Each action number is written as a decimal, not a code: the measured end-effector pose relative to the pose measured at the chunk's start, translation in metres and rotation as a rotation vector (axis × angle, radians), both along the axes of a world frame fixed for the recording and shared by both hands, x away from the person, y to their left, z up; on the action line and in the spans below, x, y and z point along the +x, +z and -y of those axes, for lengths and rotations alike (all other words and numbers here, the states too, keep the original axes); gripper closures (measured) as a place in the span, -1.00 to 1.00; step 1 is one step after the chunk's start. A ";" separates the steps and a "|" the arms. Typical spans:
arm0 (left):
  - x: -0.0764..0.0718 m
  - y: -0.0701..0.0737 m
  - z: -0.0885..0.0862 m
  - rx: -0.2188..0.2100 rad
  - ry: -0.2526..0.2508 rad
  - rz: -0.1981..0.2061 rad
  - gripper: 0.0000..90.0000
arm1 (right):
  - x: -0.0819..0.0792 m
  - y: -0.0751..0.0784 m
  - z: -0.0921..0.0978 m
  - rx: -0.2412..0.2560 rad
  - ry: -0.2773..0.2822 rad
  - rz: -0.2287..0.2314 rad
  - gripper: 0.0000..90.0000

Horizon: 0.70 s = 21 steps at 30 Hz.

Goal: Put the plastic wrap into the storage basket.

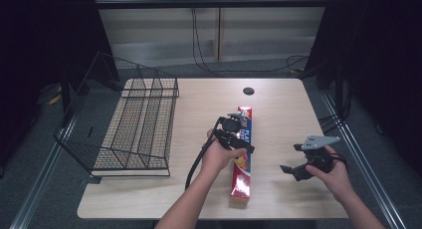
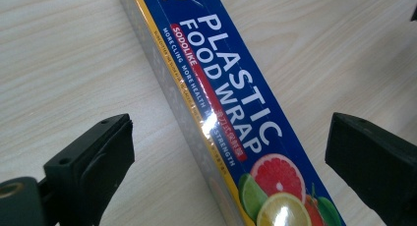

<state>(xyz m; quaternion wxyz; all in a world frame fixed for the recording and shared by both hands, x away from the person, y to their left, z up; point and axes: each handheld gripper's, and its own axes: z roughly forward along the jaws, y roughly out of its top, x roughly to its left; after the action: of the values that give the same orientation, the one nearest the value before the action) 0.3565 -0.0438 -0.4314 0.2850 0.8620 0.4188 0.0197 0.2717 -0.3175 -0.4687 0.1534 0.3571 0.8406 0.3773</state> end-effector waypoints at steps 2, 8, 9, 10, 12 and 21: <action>0.001 -0.003 0.003 0.002 0.011 -0.003 -0.90 | 0.000 0.000 0.000 0.000 0.003 0.001 -0.94; 0.003 -0.012 0.012 0.019 0.001 -0.029 -0.88 | 0.000 0.000 -0.001 0.003 0.003 0.000 -0.94; 0.004 -0.013 0.013 0.026 -0.001 -0.028 -0.88 | 0.000 0.001 -0.001 0.005 0.000 -0.001 -0.94; 0.005 -0.015 0.015 0.030 0.002 -0.029 -0.87 | 0.001 0.001 -0.001 0.004 -0.001 -0.002 -0.94; 0.006 -0.018 0.017 0.031 0.006 -0.036 -0.87 | 0.000 0.001 -0.001 0.002 0.001 -0.002 -0.94; 0.009 -0.034 0.024 0.077 0.017 -0.089 -0.83 | 0.001 0.002 0.000 0.016 -0.007 0.004 -0.94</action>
<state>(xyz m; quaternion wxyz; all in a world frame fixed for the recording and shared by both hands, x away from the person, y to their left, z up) 0.3653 -0.0676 -0.4654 0.2326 0.8687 0.4374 -0.0004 0.2724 -0.3175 -0.4672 0.1535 0.3606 0.8361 0.3839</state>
